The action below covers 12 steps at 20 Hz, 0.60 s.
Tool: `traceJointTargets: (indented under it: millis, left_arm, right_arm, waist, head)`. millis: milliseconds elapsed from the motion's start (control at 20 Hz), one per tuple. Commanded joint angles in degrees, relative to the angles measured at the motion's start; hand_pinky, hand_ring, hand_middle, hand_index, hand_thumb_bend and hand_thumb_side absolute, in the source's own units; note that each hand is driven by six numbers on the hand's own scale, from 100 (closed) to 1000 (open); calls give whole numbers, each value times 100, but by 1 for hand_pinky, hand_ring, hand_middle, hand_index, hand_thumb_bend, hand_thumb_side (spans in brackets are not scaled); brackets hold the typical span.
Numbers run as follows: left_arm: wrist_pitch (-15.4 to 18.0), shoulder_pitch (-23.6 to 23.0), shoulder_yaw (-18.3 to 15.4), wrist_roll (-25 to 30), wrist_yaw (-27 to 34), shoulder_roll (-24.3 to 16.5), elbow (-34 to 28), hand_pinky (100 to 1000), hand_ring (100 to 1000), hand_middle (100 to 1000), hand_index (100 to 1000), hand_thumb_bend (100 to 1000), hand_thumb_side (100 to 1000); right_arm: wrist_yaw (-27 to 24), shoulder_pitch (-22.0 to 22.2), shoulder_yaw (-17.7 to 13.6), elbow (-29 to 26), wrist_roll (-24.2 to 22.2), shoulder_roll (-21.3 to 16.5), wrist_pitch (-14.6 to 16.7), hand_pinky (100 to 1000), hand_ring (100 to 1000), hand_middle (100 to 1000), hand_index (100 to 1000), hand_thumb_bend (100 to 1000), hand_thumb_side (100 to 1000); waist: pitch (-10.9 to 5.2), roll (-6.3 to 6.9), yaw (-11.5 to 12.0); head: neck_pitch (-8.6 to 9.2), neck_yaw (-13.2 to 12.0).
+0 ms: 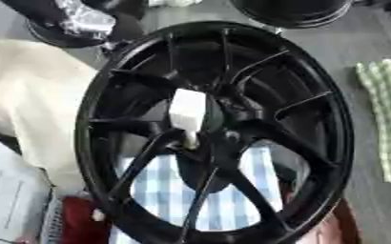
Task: Pull the pin out of the wheel hub.
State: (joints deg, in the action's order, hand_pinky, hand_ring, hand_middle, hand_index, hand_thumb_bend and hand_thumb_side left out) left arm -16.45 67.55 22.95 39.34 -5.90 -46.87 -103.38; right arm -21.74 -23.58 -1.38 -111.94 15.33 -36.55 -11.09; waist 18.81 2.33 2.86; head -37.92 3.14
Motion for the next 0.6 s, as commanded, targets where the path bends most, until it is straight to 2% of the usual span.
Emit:
traceJointTargets:
  millis: [50,300,450,600]
  left_arm:
    - [-126,69,-232,-392,178,-188,56,829,762,731,854,356,477]
    - [-220,65,-339,-1174,577,-230,115,827,753,720,850,335,464]
    - [-223,65,-379,-1431,743,-256,130,827,751,717,849,309,467]
    - [-216,62,-351,-1515,838,-259,136,828,753,719,851,335,468]
  right_arm:
    - [-28,-33,-50,-75,25,-152,2,883,731,652,703,100,622]
    - [-29,-34,-54,-82,34,-155,5,882,731,653,703,100,621]
    - [-33,-33,-56,-82,41,-154,4,882,731,653,703,100,621]
    - [-30,-37,-54,-84,42,-155,2,882,731,653,703,100,619]
  waist:
    - [-160,-22,14]
    - [-162,-31,17]
    - [-166,-31,22]
    - [-169,-28,23]
  head:
    - [24,3]
    - [-1,5]
    - [7,2]
    - [13,4]
